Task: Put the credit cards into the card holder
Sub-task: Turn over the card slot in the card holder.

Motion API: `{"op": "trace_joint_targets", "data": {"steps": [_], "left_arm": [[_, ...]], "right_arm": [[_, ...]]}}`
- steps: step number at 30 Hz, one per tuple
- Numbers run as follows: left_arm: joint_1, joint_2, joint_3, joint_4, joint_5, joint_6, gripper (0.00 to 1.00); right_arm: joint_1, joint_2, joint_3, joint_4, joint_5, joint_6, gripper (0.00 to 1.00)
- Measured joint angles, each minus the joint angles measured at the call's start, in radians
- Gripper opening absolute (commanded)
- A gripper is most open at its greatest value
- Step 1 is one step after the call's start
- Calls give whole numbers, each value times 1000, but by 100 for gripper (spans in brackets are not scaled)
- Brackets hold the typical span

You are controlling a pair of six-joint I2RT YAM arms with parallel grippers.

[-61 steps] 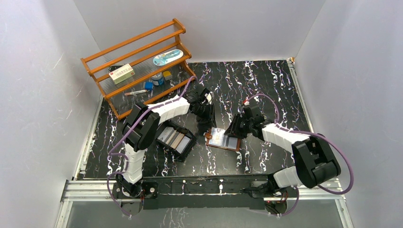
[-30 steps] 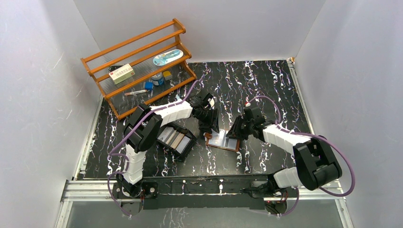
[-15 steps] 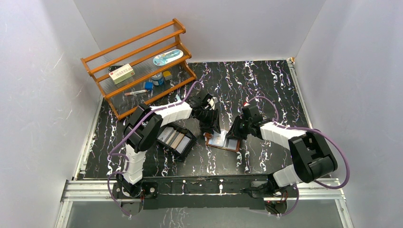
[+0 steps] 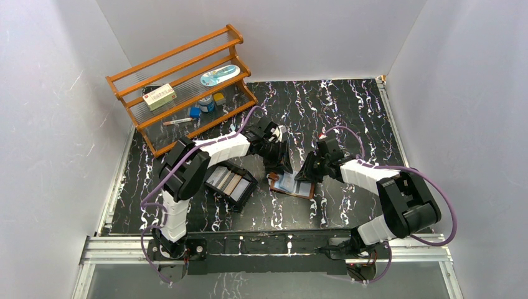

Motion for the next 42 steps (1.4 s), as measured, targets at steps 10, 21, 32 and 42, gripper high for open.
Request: {"op": "trace_joint_targets", "data": {"steps": [10, 21, 32, 42], "left_arm": [[0, -21, -10, 16, 6, -10, 26], [-2, -27, -28, 42, 22, -21, 20], [-2, -62, -114, 165, 71, -70, 20], [-2, -69, -165, 260, 99, -109, 12]], "right_arm": [[0, 0, 0, 2, 0, 0, 26], [0, 0, 0, 4, 2, -5, 26], [0, 3, 0, 16, 2, -20, 26], [0, 3, 0, 16, 2, -26, 26]]}}
